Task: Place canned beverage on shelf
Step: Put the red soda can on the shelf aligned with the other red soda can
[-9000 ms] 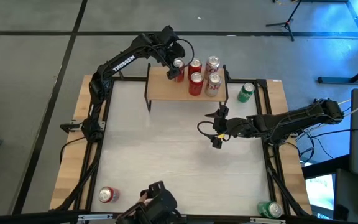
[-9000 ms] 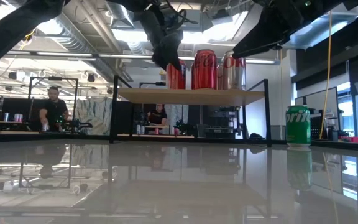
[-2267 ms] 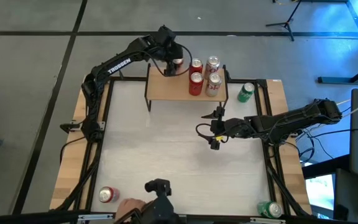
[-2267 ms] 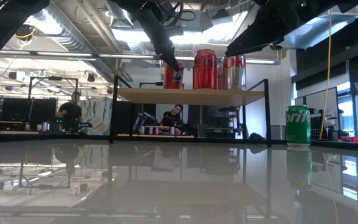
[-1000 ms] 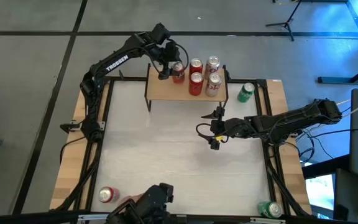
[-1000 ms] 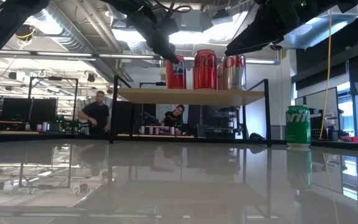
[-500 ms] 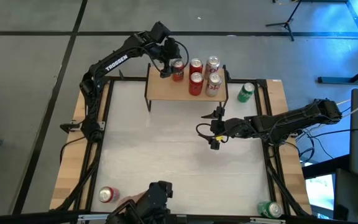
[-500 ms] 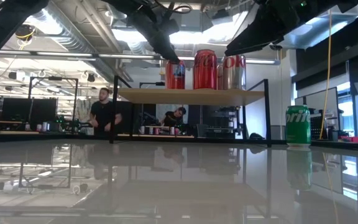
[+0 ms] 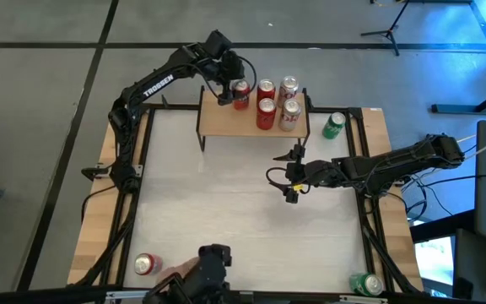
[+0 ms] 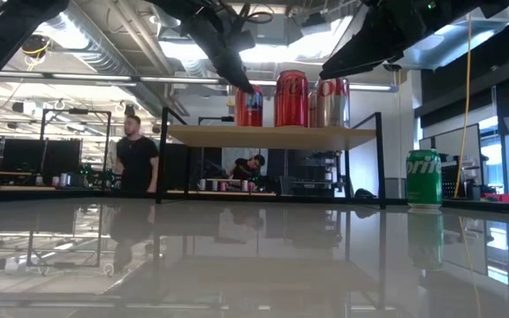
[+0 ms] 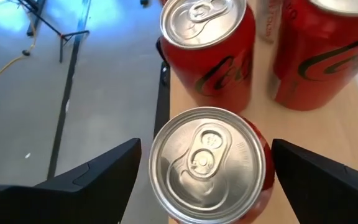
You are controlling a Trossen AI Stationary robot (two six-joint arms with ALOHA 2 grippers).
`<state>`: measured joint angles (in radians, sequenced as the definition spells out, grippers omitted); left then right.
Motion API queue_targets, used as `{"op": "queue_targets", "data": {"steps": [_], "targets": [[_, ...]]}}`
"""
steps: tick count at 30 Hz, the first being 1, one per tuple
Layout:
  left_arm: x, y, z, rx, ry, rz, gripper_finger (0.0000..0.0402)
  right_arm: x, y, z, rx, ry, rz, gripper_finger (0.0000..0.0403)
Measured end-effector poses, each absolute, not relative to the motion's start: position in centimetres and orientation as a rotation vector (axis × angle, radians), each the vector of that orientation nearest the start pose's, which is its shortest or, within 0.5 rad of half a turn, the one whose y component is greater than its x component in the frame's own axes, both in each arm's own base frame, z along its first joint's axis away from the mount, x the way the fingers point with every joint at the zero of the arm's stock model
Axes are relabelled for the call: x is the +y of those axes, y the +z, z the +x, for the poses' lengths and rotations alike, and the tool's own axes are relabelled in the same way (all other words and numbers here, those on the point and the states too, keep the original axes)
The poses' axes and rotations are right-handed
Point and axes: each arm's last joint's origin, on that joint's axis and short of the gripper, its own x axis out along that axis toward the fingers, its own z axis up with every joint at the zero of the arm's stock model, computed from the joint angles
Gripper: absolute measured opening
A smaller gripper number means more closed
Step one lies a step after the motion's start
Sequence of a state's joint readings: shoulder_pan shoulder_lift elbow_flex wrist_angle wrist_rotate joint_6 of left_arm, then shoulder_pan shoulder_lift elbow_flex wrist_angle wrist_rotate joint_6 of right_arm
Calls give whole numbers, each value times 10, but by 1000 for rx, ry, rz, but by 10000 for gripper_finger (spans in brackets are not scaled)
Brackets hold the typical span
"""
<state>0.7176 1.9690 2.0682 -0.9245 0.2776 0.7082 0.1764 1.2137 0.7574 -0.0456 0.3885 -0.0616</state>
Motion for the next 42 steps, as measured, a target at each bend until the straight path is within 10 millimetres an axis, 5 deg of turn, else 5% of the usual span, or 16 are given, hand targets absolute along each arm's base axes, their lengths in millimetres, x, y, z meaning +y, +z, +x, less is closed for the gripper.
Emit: {"op": "queue_targets", "data": {"steps": [9,24,32,42], "targets": [[257,374,339,831,189,360,347,34,251,255,490,-193,-200,381],[201,450,345,608,216,303,347,34,251,255,489,-193,-200,381],[164,455,366,545,182,246,347,35,252,255,484,-187,-195,381],[96,432,370,865,222,205,347,35,253,256,472,-187,-190,381]]}}
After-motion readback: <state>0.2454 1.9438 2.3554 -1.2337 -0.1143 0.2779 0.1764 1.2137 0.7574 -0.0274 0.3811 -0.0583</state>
